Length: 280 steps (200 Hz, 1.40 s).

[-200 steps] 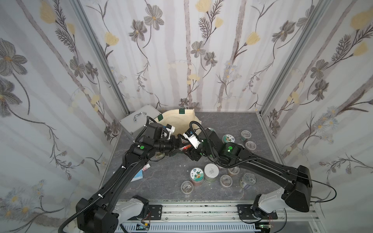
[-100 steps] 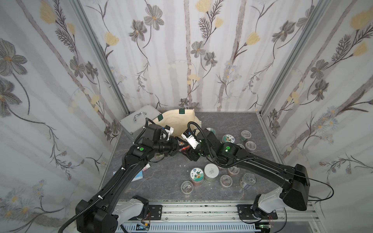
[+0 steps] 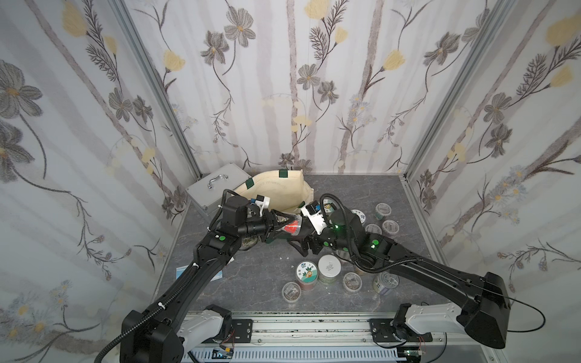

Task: Take out the seed jars from the canvas bag
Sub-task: Place the seed jar at the center of the board.

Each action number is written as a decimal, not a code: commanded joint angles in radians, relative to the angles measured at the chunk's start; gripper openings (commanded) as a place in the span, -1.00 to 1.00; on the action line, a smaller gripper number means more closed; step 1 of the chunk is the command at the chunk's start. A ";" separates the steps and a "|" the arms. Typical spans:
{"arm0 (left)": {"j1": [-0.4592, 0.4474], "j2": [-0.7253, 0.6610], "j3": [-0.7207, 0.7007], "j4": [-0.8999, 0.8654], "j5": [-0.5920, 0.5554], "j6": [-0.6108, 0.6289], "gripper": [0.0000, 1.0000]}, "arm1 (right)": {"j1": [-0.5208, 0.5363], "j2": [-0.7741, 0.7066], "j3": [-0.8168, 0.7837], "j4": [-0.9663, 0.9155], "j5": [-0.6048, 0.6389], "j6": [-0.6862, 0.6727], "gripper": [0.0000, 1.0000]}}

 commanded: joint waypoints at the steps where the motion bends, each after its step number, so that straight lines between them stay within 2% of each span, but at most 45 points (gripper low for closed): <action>1: 0.007 0.001 -0.044 0.308 0.038 -0.198 -0.27 | -0.053 -0.056 -0.124 0.406 -0.215 0.223 1.00; 15: 0.007 0.007 -0.072 0.415 0.032 -0.262 -0.27 | -0.089 -0.073 -0.189 0.604 -0.300 0.332 1.00; 28: 0.007 0.012 -0.087 0.470 0.026 -0.292 -0.27 | -0.105 -0.062 -0.206 0.707 -0.348 0.405 1.00; 75: 0.007 0.015 -0.123 0.565 0.025 -0.348 -0.27 | -0.137 0.024 -0.207 0.902 -0.403 0.578 0.99; 88: 0.007 0.014 -0.138 0.603 0.026 -0.372 -0.27 | -0.185 0.039 -0.216 0.947 -0.401 0.622 0.99; 126: 0.009 0.009 -0.163 0.648 0.029 -0.398 -0.28 | -0.204 0.056 -0.212 0.956 -0.378 0.666 0.99; 150: 0.009 0.007 -0.171 0.670 0.026 -0.414 -0.28 | -0.206 0.053 -0.201 0.881 -0.336 0.660 0.98; 170: 0.009 0.015 -0.180 0.724 0.025 -0.450 -0.28 | -0.205 0.084 -0.186 0.874 -0.348 0.682 0.94; 208: 0.009 0.033 -0.200 0.809 0.020 -0.499 -0.28 | -0.201 0.177 -0.148 0.978 -0.421 0.781 0.77; 250: 0.009 0.032 -0.217 0.818 0.020 -0.503 -0.28 | -0.191 0.241 -0.108 1.013 -0.442 0.810 0.68; 280: 0.012 0.032 -0.221 0.820 0.021 -0.502 -0.28 | -0.187 0.250 -0.103 1.032 -0.453 0.819 0.52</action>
